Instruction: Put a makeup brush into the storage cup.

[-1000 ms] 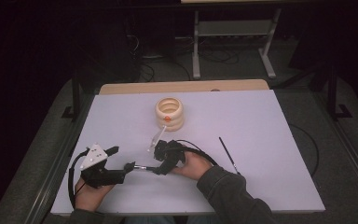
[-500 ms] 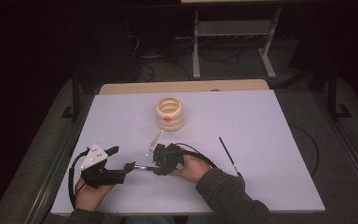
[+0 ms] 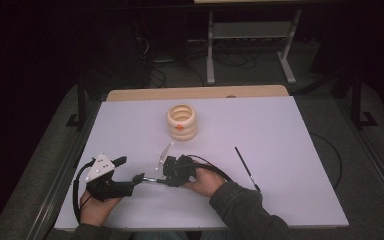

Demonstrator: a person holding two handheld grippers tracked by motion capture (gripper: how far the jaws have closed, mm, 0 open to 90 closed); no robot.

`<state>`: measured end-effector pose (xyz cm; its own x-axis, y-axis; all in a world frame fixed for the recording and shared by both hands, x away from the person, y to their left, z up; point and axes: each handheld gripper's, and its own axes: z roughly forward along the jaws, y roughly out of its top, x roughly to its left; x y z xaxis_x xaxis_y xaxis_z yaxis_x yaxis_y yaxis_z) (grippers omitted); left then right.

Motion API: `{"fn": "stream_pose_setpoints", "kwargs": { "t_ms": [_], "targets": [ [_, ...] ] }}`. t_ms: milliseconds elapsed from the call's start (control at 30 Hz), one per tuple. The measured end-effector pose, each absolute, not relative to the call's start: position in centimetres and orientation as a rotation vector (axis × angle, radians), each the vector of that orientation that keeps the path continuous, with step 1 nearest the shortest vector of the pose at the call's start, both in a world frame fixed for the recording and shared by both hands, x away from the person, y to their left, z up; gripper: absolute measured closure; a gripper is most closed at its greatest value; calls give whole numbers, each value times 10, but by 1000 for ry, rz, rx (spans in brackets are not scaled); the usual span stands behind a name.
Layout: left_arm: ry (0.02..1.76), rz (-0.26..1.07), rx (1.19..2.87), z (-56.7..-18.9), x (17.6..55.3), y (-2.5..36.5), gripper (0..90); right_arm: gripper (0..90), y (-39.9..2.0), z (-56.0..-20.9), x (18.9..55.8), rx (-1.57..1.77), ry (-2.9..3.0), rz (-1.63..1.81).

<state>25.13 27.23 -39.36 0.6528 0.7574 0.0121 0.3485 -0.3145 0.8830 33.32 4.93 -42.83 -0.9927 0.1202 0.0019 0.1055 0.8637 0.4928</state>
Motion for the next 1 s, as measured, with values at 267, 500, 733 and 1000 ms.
{"fn": "stream_pose_setpoints", "kwargs": {
  "t_ms": [267,500,733,1000],
  "targets": [
    [875,535,1912,-394,251,272,167,789,51,-427,335,204,3027,763],
    [872,540,1914,-393,251,274,167,790,50,-426,334,211,3019,772],
    [875,536,1915,-394,251,274,167,790,37,-422,338,251,3001,815],
    [878,536,1914,-393,250,273,168,789,35,-423,338,254,3003,788]
  ]
}}
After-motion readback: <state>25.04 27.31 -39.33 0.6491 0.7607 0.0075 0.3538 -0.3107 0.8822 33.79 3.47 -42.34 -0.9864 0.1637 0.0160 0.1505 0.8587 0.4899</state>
